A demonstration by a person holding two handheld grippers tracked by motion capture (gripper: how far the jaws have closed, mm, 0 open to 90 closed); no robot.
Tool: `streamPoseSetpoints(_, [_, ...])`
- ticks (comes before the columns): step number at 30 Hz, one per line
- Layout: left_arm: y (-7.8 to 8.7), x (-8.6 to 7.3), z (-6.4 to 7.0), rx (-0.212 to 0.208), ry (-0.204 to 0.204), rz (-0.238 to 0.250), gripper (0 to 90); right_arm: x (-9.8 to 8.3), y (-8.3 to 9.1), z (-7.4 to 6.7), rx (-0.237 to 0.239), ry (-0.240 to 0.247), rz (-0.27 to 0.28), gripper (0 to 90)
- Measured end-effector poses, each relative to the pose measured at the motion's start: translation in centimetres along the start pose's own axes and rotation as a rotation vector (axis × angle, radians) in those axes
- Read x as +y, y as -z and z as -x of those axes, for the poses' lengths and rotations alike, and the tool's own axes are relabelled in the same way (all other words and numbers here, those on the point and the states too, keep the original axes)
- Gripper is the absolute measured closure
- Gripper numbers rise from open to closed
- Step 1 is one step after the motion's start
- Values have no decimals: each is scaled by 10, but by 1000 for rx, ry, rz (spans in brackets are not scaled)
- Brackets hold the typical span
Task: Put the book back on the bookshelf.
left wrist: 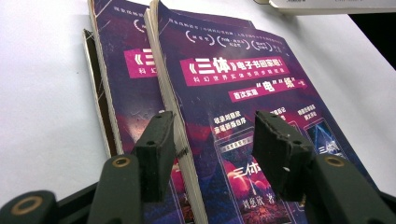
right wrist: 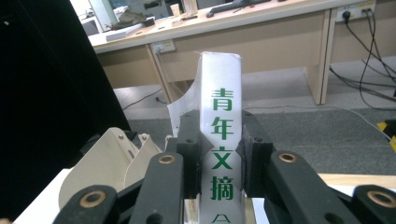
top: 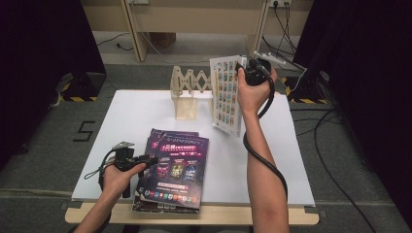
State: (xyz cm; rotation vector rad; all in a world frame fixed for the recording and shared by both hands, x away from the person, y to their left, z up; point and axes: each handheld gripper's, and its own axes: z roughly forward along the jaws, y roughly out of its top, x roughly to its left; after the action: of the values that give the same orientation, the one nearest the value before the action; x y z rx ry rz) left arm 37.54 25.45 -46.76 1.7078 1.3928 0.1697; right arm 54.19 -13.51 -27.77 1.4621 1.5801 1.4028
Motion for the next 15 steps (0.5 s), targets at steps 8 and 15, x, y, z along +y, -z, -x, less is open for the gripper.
streamPoseSetpoints(8, [-1, 0, 0, -3, -3, -4, 478, -1, -12, -4, -4, 0, 38, 741])
streamPoseSetpoints(15, [0, 0, -2, -4, -4, -2, 478, -10, -12, -7, -8, 52, 68, 740])
